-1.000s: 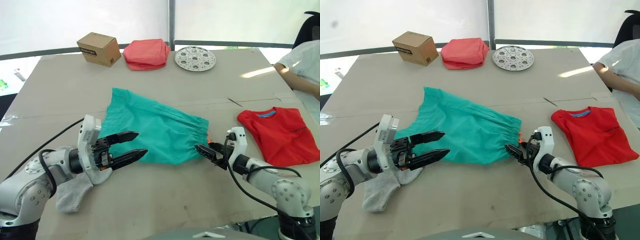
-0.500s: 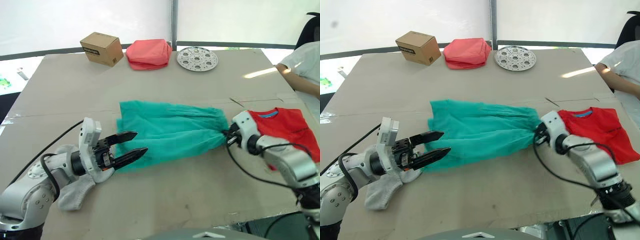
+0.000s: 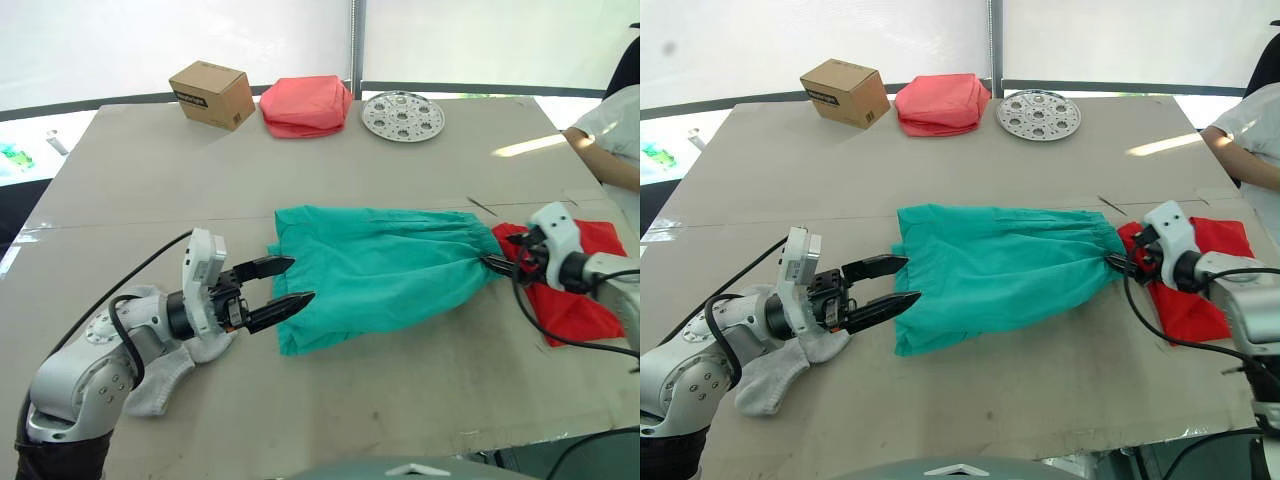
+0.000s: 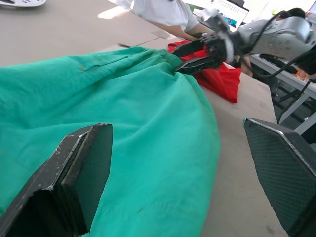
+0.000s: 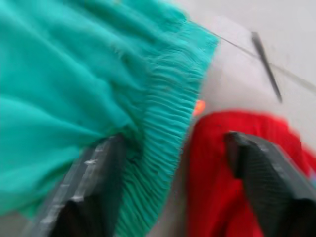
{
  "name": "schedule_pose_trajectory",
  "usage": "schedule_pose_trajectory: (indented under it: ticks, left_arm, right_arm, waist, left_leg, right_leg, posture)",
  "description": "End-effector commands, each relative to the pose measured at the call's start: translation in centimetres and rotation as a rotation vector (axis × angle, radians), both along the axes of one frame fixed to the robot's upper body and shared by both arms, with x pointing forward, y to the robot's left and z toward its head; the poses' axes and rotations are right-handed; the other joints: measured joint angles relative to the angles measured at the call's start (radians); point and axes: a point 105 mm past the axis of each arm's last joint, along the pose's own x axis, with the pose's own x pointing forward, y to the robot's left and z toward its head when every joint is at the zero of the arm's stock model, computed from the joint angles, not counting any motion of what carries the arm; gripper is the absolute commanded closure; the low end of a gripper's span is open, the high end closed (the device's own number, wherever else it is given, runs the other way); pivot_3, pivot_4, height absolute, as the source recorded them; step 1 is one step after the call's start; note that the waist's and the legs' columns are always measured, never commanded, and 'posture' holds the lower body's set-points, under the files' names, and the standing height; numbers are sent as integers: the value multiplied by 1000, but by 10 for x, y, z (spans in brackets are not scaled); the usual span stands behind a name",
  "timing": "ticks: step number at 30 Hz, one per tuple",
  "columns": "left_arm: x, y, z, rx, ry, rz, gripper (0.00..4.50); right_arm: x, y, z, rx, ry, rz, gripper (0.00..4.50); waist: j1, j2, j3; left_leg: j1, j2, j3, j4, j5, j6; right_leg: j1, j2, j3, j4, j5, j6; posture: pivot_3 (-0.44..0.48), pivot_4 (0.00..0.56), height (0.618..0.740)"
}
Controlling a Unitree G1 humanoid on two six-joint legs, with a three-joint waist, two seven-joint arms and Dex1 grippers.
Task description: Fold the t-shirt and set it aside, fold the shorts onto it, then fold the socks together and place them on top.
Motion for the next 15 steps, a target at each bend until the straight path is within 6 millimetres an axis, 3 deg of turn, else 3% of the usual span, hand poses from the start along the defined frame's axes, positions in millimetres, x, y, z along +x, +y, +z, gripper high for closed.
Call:
schedule_pose_trajectory:
  ticks: [1,6,8,10,15]
  left_arm:
    - [-8,-5,8,-10,-21,-68,0]
    - [-18,-8,8,36,-30,-152,0]
    - [-22,-7,7,80,-52,-201,0]
    - [-25,-6,7,118,-80,-247,0]
    - [-34,-11,7,150,-119,-336,0]
  right_arm:
    - [-32,2,26,289,-12,-101,54]
    - [-59,16,24,467,32,-164,54]
    - [-65,34,6,530,88,-201,54]
    - [-66,50,-11,603,137,-262,54]
    - [-55,52,-30,666,174,-443,54]
  waist:
    - [-1,-1,0]
    - [-8,3,1]
    - [-8,2,0]
    - [-8,2,-1]
    - [-8,10,3]
  left_leg:
    - [1,0,0,0,0,0]
    - [1,1,0,0,0,0]
    - [1,1,1,0,0,0]
    - [1,2,0,-1,0,-1]
    - [0,0,2,-2,0,0]
  right_leg:
    - [1,0,0,0,0,0]
    - [0,0,0,0,-2,4]
    - [0,0,1,0,-2,4]
    - [-1,1,0,0,-3,4]
    - [-4,-1,3,0,-3,4]
  posture:
    - [0,150,740]
    - [0,150,740]
    - [0,150,740]
    - [0,150,740]
    - [0,150,740]
